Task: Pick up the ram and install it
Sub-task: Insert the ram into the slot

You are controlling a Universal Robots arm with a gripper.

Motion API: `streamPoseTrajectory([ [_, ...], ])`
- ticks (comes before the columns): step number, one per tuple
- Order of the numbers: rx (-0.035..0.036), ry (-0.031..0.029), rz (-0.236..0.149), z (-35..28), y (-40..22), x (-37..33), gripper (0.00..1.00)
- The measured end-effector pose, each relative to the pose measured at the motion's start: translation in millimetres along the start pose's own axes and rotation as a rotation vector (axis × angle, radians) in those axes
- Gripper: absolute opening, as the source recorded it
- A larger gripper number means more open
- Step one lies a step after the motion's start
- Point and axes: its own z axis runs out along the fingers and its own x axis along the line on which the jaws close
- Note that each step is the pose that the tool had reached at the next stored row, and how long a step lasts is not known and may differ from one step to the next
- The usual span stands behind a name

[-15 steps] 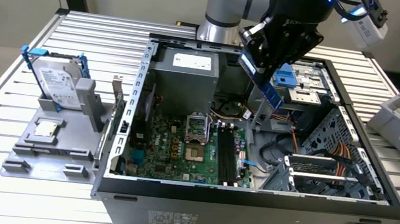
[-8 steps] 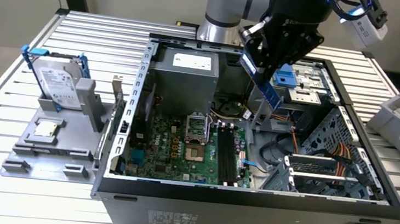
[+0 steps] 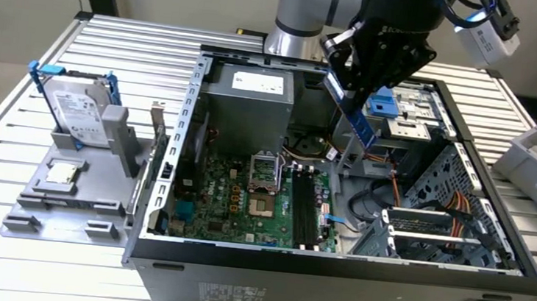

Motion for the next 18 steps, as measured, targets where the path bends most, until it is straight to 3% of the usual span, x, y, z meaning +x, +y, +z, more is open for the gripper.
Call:
streamPoseTrajectory([
  [6,-0.0008,-0.0006,0.024,0.0,0.0,0.0,0.00],
  [18,-0.0008,-0.0006,0.025,0.0,0.1,0.1,0.00],
])
